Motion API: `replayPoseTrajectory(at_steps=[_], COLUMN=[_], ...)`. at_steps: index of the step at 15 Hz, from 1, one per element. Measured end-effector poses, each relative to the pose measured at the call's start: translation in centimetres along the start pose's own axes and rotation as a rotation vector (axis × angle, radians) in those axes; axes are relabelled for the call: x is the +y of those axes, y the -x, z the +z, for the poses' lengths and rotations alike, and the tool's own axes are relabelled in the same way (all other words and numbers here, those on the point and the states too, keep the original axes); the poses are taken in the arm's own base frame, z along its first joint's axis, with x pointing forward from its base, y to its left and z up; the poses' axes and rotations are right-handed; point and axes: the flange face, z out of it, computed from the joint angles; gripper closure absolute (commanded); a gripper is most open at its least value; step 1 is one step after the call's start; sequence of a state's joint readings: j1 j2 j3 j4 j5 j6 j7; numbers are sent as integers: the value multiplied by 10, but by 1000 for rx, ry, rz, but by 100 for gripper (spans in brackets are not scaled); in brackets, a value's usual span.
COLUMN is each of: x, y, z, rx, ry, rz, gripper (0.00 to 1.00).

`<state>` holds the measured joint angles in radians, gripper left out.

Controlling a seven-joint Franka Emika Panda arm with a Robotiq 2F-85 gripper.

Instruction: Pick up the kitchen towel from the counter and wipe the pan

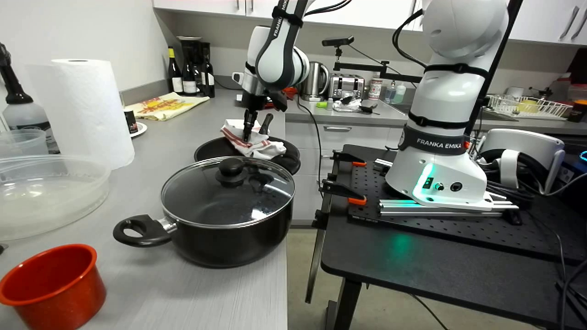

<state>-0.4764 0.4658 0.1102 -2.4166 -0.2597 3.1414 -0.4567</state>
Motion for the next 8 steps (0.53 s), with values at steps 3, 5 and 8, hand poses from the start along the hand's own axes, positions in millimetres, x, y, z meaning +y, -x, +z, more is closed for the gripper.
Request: replayPoseTrajectory(at_steps=[3,5,8], x=[-12,-20,-33], y=[-4,-7,-9], z=[5,9,15], rx=[-10,-16,-24], ry=[-8,-17,-33], rz=[-13,-24,-44], gripper=[96,96,96])
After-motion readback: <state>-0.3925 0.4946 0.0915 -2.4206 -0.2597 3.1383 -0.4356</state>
